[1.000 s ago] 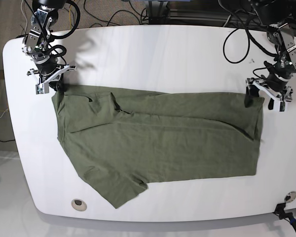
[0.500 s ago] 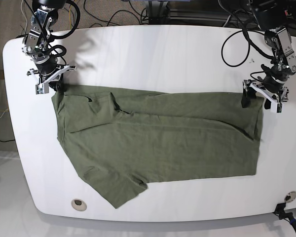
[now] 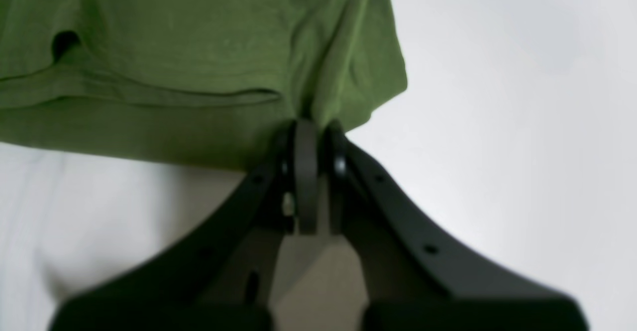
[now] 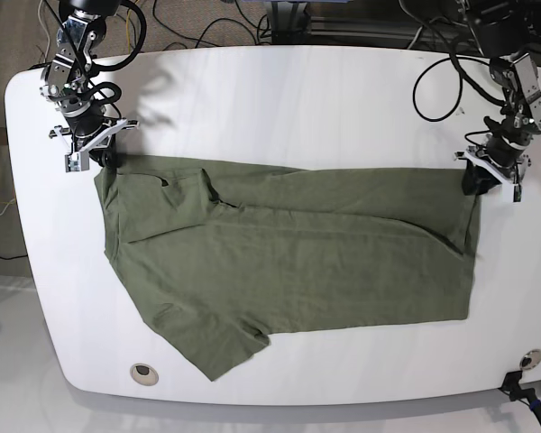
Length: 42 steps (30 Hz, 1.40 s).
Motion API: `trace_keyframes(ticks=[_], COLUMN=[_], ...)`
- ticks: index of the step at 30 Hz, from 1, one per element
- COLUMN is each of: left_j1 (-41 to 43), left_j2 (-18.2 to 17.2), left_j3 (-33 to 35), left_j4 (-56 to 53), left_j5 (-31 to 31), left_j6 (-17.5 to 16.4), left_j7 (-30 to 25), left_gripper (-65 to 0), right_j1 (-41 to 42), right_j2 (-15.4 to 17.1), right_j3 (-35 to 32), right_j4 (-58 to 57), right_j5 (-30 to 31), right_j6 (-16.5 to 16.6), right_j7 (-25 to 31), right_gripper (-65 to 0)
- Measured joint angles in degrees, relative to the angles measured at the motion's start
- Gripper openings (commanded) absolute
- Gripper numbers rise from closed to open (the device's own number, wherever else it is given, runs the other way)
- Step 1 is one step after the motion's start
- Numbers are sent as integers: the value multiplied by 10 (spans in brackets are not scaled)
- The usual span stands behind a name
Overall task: Fold the T-shirt properly
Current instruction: 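Drag the folded shirt with both grippers back toward the robot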
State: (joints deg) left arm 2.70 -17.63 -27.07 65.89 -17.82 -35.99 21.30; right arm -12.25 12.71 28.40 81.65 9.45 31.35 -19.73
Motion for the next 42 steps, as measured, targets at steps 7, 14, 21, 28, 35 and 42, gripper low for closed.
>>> trace_keyframes(ticks=[7, 14, 21, 28, 35, 42], left_j1=[1, 2, 26, 72, 131, 203], left_j2=[1, 1, 1, 1, 1, 0], left_j3=[-2, -2, -3, -3, -3, -3], left_j4=[-2, -2, 14, 61, 119, 174], left_j5=[0, 0, -2, 0, 4, 5], left_j6=[2, 2, 1, 0, 2, 4], left_j7=[-2, -2, -4, 0, 5, 5], left_gripper=[-560, -650, -650, -650, -650, -650], right_j1=[0, 0, -8, -53, -117, -177], right_j2=[0, 0, 0, 0, -2, -16], right_j3=[0, 0, 0, 0, -1, 1], right_j4=[0, 0, 1, 40, 90, 131], right_j5=[0, 0, 0, 0, -2, -1], right_j6=[0, 0, 0, 0, -1, -2], right_j7=[0, 0, 0, -2, -8, -2], right_gripper=[-650, -650, -650, -650, -650, -650])
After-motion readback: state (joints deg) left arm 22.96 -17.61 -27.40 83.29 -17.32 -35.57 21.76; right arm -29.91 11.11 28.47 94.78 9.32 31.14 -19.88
